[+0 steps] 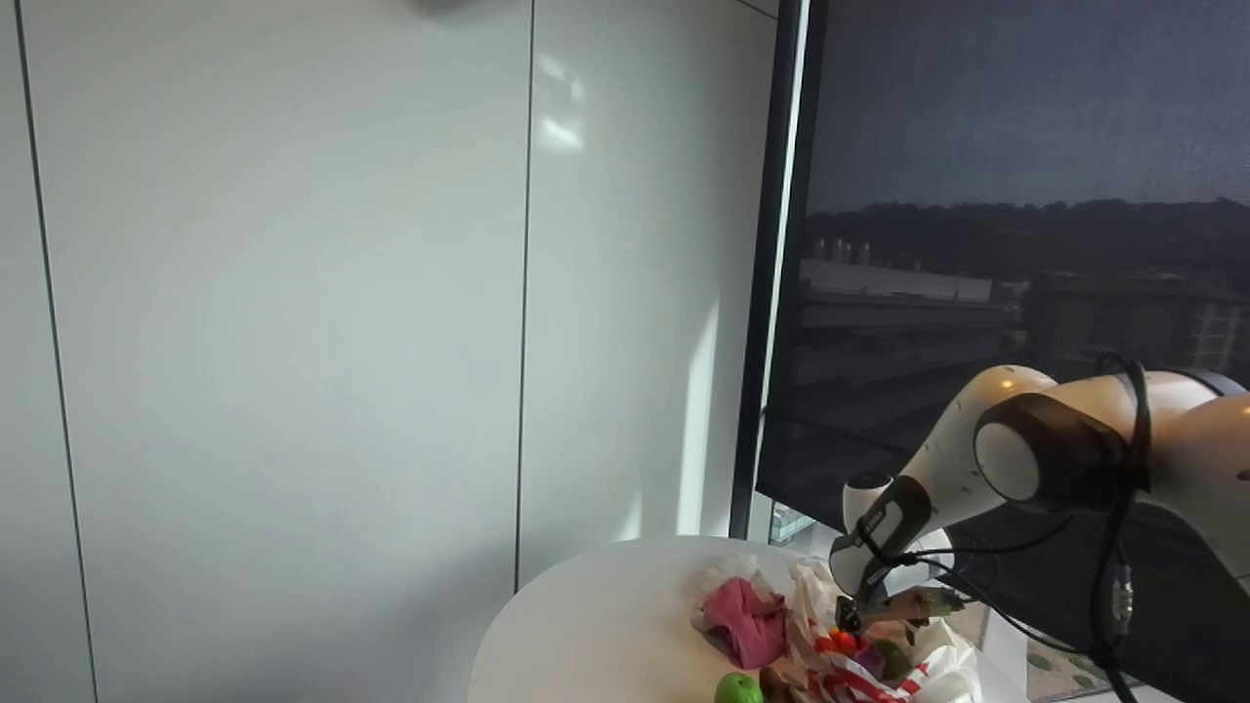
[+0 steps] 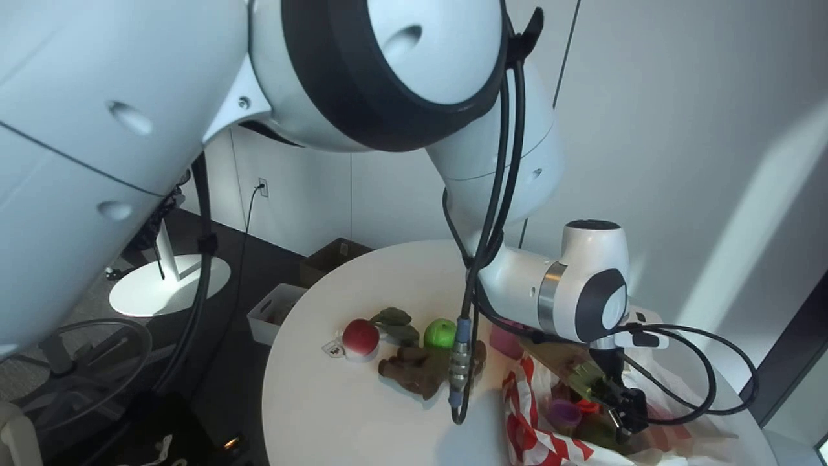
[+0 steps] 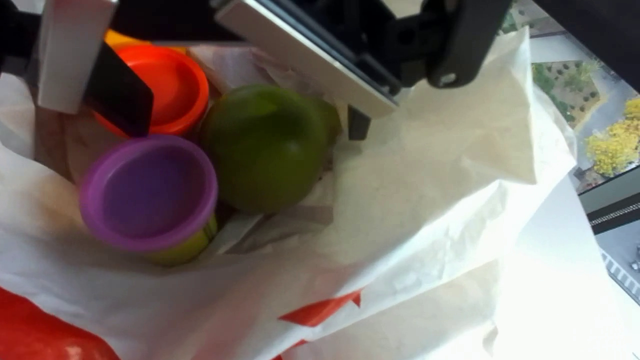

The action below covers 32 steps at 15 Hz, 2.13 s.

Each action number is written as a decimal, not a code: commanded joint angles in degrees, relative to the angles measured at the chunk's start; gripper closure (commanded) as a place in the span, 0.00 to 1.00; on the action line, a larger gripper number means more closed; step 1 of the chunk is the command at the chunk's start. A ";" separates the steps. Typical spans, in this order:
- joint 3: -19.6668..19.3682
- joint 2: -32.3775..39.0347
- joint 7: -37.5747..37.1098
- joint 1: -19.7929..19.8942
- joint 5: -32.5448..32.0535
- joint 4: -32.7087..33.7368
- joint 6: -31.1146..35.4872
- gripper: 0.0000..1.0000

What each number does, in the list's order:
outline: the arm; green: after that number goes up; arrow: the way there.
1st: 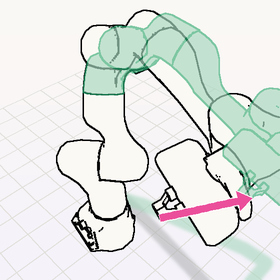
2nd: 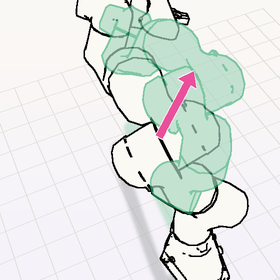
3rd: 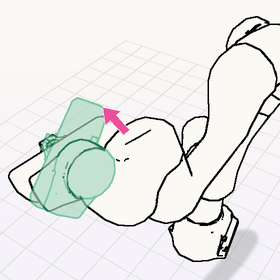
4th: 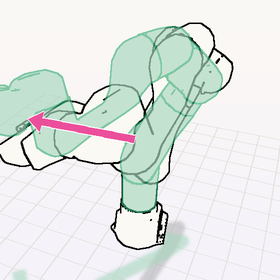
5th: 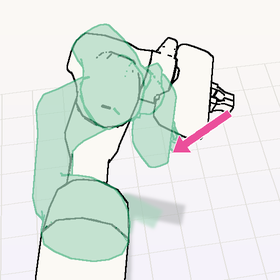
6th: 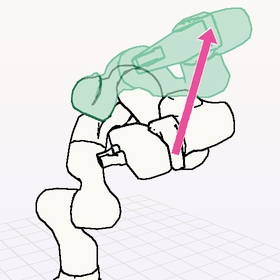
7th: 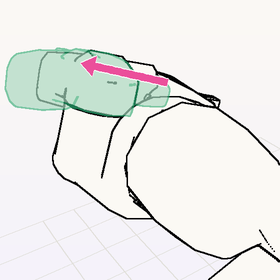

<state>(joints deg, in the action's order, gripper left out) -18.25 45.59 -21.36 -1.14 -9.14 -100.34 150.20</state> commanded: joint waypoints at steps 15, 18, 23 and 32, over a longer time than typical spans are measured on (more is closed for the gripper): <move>1.16 4.31 -3.42 3.32 6.37 7.53 -7.33 0.00; 1.66 4.34 -2.97 3.71 6.71 7.56 -7.48 0.32; 1.97 3.49 -2.80 4.10 6.95 7.92 -9.00 0.60; 1.33 0.92 -3.33 3.50 5.85 8.32 -10.81 0.57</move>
<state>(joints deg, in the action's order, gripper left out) -17.24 46.66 -24.71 2.11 -3.20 -92.73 140.89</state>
